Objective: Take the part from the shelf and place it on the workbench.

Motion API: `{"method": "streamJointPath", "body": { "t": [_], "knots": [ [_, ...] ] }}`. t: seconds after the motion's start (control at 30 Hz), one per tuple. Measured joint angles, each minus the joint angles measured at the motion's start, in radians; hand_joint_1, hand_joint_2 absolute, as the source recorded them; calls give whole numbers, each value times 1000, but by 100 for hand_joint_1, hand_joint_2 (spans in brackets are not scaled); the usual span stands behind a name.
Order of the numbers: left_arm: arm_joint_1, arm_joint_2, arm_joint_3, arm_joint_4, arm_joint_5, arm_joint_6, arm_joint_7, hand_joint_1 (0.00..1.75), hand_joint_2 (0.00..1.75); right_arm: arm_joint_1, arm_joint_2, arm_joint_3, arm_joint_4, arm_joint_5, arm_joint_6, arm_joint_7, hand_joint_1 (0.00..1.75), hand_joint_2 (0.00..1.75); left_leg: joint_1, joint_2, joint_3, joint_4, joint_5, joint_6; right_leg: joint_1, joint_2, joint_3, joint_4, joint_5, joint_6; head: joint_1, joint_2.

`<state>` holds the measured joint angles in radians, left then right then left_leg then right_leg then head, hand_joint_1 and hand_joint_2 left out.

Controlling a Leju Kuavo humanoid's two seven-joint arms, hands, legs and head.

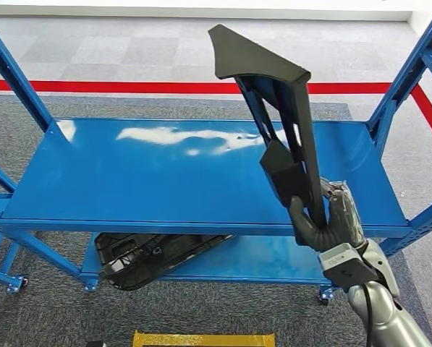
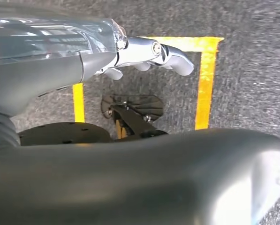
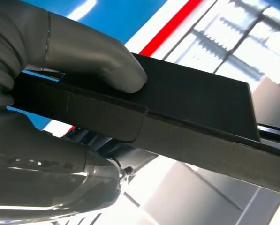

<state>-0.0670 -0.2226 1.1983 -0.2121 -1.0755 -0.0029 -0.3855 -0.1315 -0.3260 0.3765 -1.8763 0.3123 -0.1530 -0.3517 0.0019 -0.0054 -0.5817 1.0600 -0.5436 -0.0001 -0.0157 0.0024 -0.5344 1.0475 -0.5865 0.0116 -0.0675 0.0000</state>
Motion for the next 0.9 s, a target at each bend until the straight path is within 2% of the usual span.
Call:
{"method": "streamJointPath", "body": {
  "t": [0.2, 0.5, 0.9],
  "knots": [
    [3, 0, -24, 0, -28, 67, -57, 0, 175, 73, -4, -1, -114, -143, 82, -34, 175, 175, 0, 0, 0, 0, 0, 0, 0, 0, 0, 0, 0, 0, 0, 0],
    [5, 0, -34, 0, -20, 51, -64, 0, 175, 116, -7, 0, -186, -206, 128, -42, 175, 175, 0, 0, 0, 0, 0, 0, 0, 0, 0, 0, 0, 0, 0, 0],
    [6, 0, -18, 0, 15, 34, -72, 0, 175, 241, 15, 62, -236, -341, 294, -72, 175, 175, 0, 0, 0, -1, -1, 0, 0, 0, 0, 0, -1, 1, 0, 0]
  ]
}}
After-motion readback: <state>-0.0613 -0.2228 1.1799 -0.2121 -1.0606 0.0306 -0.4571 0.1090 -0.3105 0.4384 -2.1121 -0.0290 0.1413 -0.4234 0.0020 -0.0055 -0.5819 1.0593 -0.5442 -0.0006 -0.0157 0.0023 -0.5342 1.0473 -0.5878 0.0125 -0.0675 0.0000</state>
